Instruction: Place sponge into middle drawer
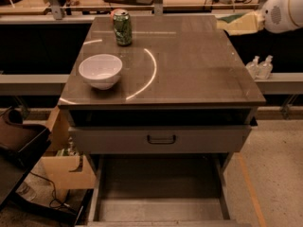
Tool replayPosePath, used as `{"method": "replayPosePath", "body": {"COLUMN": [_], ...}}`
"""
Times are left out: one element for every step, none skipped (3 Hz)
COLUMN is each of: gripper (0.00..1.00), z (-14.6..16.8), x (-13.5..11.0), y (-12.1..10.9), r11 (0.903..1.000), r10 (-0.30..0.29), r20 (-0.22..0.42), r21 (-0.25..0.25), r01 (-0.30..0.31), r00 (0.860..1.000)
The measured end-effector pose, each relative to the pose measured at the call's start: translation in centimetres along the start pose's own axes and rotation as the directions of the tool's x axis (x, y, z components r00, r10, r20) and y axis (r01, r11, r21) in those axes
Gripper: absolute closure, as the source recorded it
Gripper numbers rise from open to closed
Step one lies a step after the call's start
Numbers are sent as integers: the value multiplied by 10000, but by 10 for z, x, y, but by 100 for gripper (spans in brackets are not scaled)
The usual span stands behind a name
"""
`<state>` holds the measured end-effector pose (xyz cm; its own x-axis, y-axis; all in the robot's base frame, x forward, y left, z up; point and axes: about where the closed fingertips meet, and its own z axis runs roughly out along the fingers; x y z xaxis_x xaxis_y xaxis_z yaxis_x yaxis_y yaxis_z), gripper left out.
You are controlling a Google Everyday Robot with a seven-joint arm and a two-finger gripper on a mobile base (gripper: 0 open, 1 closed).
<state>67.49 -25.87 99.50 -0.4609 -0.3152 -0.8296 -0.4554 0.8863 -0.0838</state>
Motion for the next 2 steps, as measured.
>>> {"method": "replayPosePath", "body": {"gripper": [100, 100], "z": [-50, -82], "x": [39, 87], "y": [16, 30], "r11": [9986, 9939], "r10": [475, 1094], "r20": [274, 433], "r21": [216, 65], "r01": [-481, -1098], "r00": [9985, 9931]}}
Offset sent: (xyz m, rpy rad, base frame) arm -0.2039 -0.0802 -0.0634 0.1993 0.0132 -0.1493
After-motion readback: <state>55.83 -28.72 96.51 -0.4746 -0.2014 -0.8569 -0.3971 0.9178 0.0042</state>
